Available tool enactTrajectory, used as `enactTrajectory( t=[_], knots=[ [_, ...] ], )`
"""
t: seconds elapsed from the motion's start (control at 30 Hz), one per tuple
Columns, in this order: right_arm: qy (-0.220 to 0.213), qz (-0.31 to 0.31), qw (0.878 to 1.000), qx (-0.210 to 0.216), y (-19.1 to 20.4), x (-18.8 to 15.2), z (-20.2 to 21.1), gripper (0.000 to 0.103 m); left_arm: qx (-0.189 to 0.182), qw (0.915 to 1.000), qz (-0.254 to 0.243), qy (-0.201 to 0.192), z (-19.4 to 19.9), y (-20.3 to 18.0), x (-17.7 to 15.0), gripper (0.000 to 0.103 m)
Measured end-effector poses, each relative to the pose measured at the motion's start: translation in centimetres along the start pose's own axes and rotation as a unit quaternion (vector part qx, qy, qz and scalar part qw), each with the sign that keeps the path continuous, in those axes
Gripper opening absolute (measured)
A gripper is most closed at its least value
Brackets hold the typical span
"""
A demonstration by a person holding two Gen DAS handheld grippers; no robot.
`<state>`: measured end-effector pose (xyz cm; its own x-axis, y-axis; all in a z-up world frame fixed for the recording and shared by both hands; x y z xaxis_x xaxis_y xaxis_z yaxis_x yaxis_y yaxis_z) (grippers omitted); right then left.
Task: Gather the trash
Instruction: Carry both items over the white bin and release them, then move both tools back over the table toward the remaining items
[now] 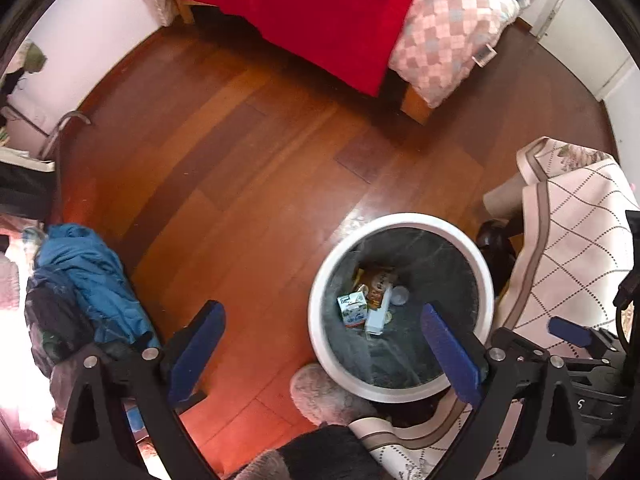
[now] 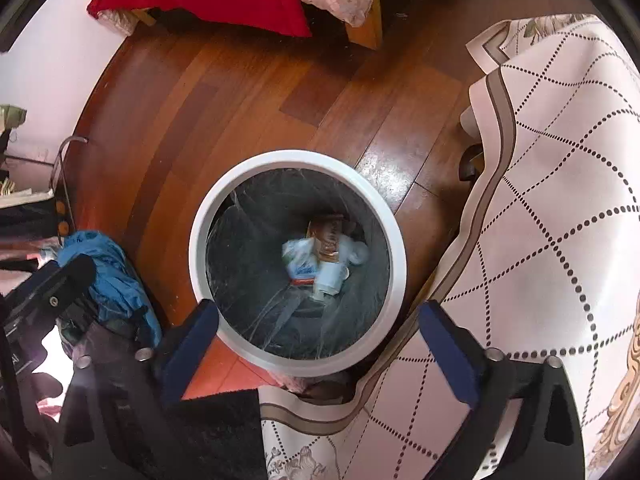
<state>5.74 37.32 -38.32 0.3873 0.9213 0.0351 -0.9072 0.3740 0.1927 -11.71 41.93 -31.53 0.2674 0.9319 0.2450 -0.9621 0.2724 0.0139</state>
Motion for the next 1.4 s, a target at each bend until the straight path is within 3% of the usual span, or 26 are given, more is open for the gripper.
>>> enactTrajectory(
  t=[0.4, 0.87, 1.07, 1.3, 1.4],
  knots=[
    [-0.016, -0.002, 1.0, -0.014, -0.3, -2.8, 3.0, 0.103, 0.02, 0.9993, -0.006, -0.032, 3.3, -0.2, -2.3, 0.1],
    [-0.111, 0.0, 0.994, 0.012, 0.2, -7.1, 11.6, 0.103, 0.017, 0.9948, -0.018, -0.098, 10.7, -0.8, -4.8, 0.1],
    [-0.182, -0.003, 0.982, 0.041, -0.3, -9.8, 17.3, 0.103, 0.032, 0.988, -0.023, -0.149, 15.7, -1.7, -6.0, 0.1],
    [-0.265, -0.021, 0.962, 0.065, -2.8, -14.1, 24.2, 0.103, 0.015, 0.9769, -0.031, -0.211, 20.9, -4.6, -8.6, 0.1],
    [-0.285, -0.042, 0.955, 0.074, -5.1, -16.3, 26.0, 0.103, -0.003, 0.9754, -0.043, -0.216, 21.7, -7.1, -9.5, 0.1]
  ],
)
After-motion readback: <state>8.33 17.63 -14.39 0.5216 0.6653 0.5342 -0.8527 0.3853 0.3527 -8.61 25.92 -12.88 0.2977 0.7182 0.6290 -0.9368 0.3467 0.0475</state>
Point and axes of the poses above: each gripper's, at about its wrist camera, not at the fingertips, and z roughly against the way its jaws point, y to its left, x to its top, the point moved 3 cm from there along -z, roughly the way its jaws point, and after that the axes turned 2 degrees about z, right-handed, at the moved point
